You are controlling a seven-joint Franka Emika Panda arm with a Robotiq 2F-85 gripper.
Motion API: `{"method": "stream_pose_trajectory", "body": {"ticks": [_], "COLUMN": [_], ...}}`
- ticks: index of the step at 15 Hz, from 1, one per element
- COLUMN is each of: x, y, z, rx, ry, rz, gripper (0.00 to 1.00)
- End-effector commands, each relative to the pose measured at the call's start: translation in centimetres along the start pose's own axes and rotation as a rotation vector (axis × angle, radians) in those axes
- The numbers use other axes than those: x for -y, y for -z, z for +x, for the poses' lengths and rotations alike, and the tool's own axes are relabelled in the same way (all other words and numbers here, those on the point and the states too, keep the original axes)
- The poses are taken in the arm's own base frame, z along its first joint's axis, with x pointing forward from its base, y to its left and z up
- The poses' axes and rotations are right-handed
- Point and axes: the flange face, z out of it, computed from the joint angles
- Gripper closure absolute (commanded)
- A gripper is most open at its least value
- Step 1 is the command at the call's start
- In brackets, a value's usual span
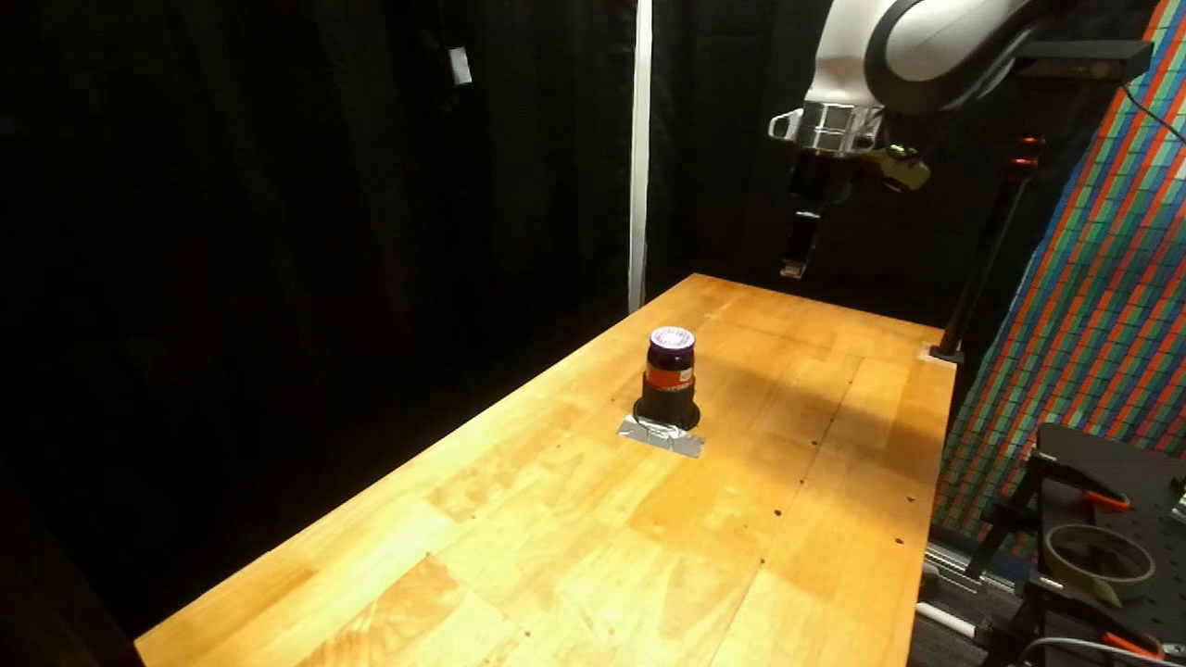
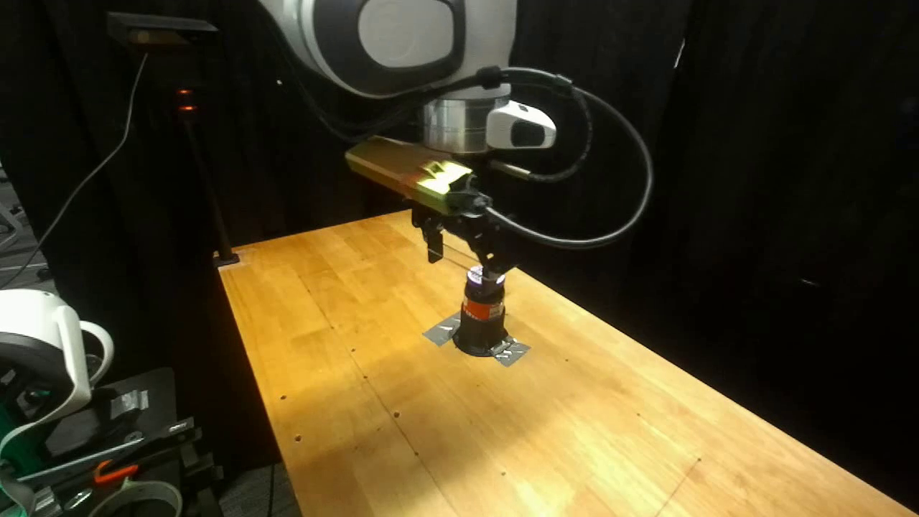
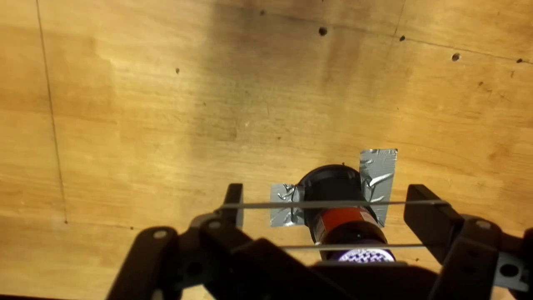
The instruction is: Put the elastic around the bottle
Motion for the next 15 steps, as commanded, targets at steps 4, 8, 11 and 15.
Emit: {"method": "stream_pose_trajectory", "body": {"ticks": [4, 8, 11, 15], "x": [0.1, 2.0, 3.7, 5.1], "y": [-4.4, -7.1, -8.6, -10.3], "z": [10.6, 14.4, 17.0, 19.7], "rx": [0.036, 0.155, 0.206, 0.198], "ry": [0.067, 0.008, -0.013, -0.017], "rz": [0.136, 0.145, 0.148, 0.105], "gripper": [0.0, 0.0, 0.0, 0.0]}}
